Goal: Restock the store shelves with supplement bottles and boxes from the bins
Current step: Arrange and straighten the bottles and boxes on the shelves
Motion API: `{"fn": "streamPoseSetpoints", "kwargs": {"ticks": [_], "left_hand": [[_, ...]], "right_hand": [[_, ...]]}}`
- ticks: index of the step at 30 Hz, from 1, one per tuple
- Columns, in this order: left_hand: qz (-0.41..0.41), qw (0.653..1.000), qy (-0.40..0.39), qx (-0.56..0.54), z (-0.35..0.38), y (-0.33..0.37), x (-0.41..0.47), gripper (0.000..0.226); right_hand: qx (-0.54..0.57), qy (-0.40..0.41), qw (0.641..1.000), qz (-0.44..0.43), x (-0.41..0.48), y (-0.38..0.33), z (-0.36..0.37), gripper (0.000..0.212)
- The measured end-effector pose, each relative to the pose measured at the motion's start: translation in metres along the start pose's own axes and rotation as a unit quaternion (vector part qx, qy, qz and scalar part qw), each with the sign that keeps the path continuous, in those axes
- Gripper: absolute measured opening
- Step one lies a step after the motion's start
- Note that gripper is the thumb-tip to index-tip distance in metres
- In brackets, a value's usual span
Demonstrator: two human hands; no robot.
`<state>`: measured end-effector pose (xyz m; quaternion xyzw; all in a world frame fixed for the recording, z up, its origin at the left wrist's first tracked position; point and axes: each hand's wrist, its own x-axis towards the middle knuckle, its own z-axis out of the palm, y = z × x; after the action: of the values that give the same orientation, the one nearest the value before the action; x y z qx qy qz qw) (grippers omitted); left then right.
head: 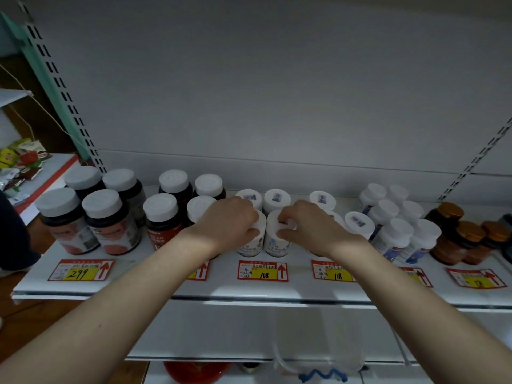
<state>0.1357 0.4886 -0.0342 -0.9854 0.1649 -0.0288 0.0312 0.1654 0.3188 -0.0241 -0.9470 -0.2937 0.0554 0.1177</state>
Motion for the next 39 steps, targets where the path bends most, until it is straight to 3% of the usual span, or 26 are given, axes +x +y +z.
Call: {"fn": "streamPoseSetpoints", "kwargs": {"ticks": [17,24,27,30,39], "left_hand": [[0.023,0.998,-0.019,-0.058,0.001,-0.008,0.000,0.030],[-0.023,0.990,0.050,-0.132,-0.021,-0.029,0.028,0.029],[-0.045,0.993,0.003,-0.110,-0.021,-0.036,0.049,0.039],[-0.046,0.993,-0.045,-0.100,-0.013,-0.036,0.062,0.034],[-0.051,0.991,-0.063,-0.102,-0.005,-0.034,0.073,0.020]], "right_hand": [[0.006,-0.004,1.000,-0.003,0.002,0.004,0.002,0.030],[0.062,0.043,0.997,0.004,0.022,0.009,-0.017,0.034],[0.065,0.036,0.997,0.026,0.045,0.012,-0.020,0.035],[0.060,0.003,0.997,0.056,0.061,0.016,-0.016,0.040],[0.095,-0.020,0.991,0.087,0.073,0.016,-0.006,0.045]]}}
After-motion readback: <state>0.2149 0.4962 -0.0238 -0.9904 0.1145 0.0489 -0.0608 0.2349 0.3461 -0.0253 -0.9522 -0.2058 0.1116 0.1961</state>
